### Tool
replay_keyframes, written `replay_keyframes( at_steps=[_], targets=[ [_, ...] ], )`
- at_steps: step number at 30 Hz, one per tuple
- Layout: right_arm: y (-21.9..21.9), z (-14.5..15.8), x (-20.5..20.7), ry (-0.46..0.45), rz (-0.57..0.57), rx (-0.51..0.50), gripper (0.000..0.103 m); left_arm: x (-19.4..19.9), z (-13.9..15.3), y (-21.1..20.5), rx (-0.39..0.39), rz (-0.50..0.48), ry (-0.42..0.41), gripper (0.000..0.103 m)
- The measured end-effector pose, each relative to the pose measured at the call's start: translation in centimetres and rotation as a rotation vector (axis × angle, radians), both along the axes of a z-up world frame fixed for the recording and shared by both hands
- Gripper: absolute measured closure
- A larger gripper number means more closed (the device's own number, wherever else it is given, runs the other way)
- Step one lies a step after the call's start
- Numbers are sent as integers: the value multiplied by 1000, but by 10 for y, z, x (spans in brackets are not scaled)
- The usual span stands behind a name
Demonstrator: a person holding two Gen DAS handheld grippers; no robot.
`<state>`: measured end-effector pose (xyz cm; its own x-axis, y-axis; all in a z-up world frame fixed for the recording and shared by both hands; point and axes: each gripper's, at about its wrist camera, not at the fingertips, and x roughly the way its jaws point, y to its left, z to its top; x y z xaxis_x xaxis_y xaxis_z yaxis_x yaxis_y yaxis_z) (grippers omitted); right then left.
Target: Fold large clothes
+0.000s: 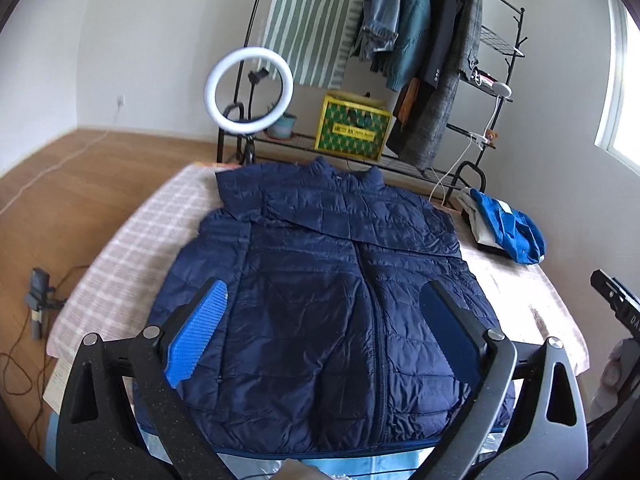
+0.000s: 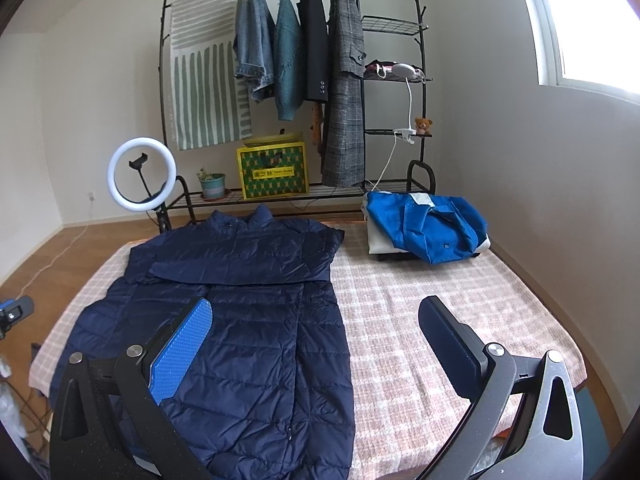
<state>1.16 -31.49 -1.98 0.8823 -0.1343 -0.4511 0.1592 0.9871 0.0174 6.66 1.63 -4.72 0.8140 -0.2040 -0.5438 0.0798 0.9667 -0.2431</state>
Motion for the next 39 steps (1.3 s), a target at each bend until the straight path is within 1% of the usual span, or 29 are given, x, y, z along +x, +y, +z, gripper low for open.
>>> replay_keyframes(
  at_steps=[1, 3, 4, 6, 8, 10, 11, 13, 14, 15, 16, 19, 20, 23, 24, 25, 26, 28, 29, 31, 34, 36, 37, 38, 39],
  targets=[
    [-1, 1, 2, 7, 2, 13, 0, 5, 2, -2, -4, -12, 10, 5],
    [-8, 2, 8, 27, 7, 73, 0, 14, 9, -9, 19, -33, 21, 7],
    [-14, 2, 11, 38, 11, 124, 0, 19, 14, -12, 35, -41, 23, 7],
    [-26, 1, 17, 54, 29, 236, 0, 22, 24, -12, 38, -31, 25, 7],
    [-34, 1, 24, 66, 41, 315, 0, 25, 34, -5, 2, -14, 30, 8],
    [-34, 2, 31, 74, 44, 340, 0, 23, 43, 4, -36, 3, 13, 8],
    [-30, 4, 35, 78, 58, 343, 0, 22, 46, 7, -42, 17, -4, 8],
    [-16, 8, 45, 85, 105, 323, 0, 20, 46, 15, -35, 56, -43, 8],
    [-4, 12, 51, 88, 135, 290, 0, 19, 44, 19, -35, 74, -52, 9],
    [8, 15, 57, 93, 157, 260, 0, 19, 40, 25, -44, 94, -50, 14],
    [20, 18, 65, 102, 184, 237, 0, 19, 37, 31, -66, 106, -39, 16],
    [57, 23, 94, 128, 269, 192, 1, 19, 28, 51, -134, 127, -20, 18],
    [71, 23, 106, 137, 292, 175, 1, 17, 27, 57, -140, 134, -22, 18],
    [117, 15, 147, 187, 383, 169, 1, 14, 26, 71, -100, 173, -39, 18],
    [132, 10, 163, 210, 409, 171, 3, 13, 24, 75, -84, 184, -41, 18],
    [150, 4, 181, 232, 434, 164, 7, 13, 22, 78, -76, 186, -34, 18],
    [164, -2, 196, 249, 449, 147, 9, 13, 20, 79, -76, 186, -27, 18],
    [196, -18, 229, 280, 464, 92, 17, 15, 11, 82, -81, 177, 8, 18],
    [212, -28, 247, 304, 475, 77, 19, 17, 8, 81, -83, 169, 25, 18],
    [235, -52, 283, 365, 474, 61, 29, 22, 1, 81, -72, 154, 61, 18],
    [256, -82, 324, 425, 423, 19, 30, 33, -7, 83, -86, 122, 114, 18],
    [260, -99, 345, 454, 389, 27, 30, 49, -9, 91, -115, 84, 159, 18],
    [260, -106, 353, 463, 380, 38, 30, 55, -8, 95, -105, 85, 163, 18],
    [258, -111, 360, 467, 377, 50, 30, 64, -8, 98, -62, 99, 149, 18],
    [256, -114, 364, 468, 386, 63, 30, 73, -7, 101, 6, 126, 134, 18]
  ],
)
